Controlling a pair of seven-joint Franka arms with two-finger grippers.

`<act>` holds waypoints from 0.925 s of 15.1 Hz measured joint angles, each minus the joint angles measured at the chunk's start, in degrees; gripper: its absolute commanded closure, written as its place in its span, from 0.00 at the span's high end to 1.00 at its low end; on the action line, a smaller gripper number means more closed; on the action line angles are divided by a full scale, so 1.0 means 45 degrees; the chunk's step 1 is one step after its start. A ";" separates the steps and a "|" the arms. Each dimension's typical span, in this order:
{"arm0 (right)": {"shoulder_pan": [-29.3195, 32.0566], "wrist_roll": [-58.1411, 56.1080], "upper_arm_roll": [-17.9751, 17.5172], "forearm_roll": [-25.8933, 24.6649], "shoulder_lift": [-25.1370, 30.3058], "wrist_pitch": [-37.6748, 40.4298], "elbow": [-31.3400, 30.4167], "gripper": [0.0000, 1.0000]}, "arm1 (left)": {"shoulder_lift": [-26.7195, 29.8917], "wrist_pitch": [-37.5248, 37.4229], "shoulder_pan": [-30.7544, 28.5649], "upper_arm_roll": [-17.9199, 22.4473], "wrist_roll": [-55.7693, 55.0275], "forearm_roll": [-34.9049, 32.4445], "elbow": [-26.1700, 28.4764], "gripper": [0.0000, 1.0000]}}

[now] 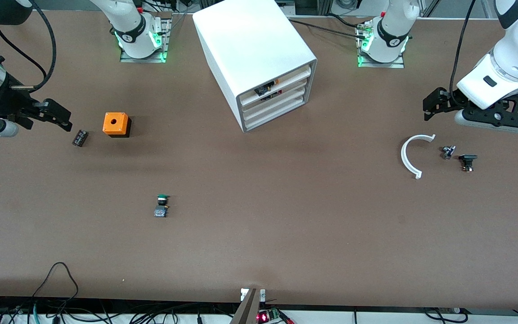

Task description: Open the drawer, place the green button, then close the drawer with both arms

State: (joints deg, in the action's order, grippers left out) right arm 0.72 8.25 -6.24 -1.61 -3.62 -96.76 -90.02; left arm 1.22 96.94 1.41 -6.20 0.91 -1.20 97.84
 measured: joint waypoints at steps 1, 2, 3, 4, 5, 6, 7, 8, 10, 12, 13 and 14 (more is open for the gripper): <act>0.0000 -0.0001 0.0000 -0.0001 0.0000 0.0000 0.0005 1.00 | 0.0000 0.0000 0.0000 0.0000 0.0000 0.0000 0.0000 1.00; -0.0001 -0.0001 -0.0003 -0.0001 0.0000 0.0001 0.0008 1.00 | 0.0000 0.0000 0.0000 0.0000 0.0000 0.0000 0.0000 1.00; -0.0001 -0.0001 -0.0010 -0.0001 0.0000 0.0001 0.0012 1.00 | 0.0000 0.0000 0.0000 0.0000 0.0000 0.0000 0.0000 1.00; -0.0002 -0.0001 -0.0015 -0.0001 0.0000 0.0001 0.0017 1.00 | 0.0000 0.0000 0.0000 0.0000 0.0000 0.0000 0.0000 1.00; -0.0001 -0.0001 -0.0016 -0.0001 0.0000 0.0001 0.0021 1.00 | 0.0000 -0.0001 0.0000 0.0000 0.0000 0.0000 0.0000 1.00; -0.0001 -0.0001 -0.0016 -0.0001 0.0000 0.0001 0.0024 1.00 | 0.0000 -0.0005 0.0000 0.0000 0.0000 0.0000 0.0000 1.00; -0.0001 -0.0001 -0.0015 -0.0001 0.0000 0.0009 0.0024 1.00 | 0.0000 -0.0013 0.0000 0.0000 0.0000 0.0000 0.0000 1.00; 0.0001 -0.0001 -0.0012 -0.0001 -0.0002 0.0035 0.0024 1.00 | 0.0000 -0.0021 0.0000 0.0000 0.0000 0.0000 0.0000 1.00; 0.0003 -0.0001 -0.0009 -0.0001 -0.0032 0.0127 0.0018 1.00 | 0.0000 -0.0132 -0.0001 0.0008 0.0000 0.0000 0.0000 1.00; 0.0002 0.0000 -0.0010 0.0000 -0.0203 0.0206 -0.0039 1.00 | 0.0000 -0.0255 -0.0006 0.0022 0.0000 0.0000 0.0000 1.00; 0.0003 0.0000 -0.0010 0.0001 -0.0401 0.0243 -0.0072 1.00 | 0.0000 -0.0302 -0.0008 0.0028 0.0000 0.0000 0.0000 1.00; 0.0003 0.0000 -0.0011 0.0021 -0.0679 0.0256 -0.0104 1.00 | 0.0000 -0.0380 -0.0010 0.0033 0.0000 0.0000 0.0000 1.00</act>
State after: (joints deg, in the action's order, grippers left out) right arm 0.73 8.25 -6.29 -1.52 -6.67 -95.61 -90.49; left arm 1.22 95.23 1.36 -6.05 0.92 -1.20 97.84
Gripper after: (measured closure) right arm 0.000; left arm 0.000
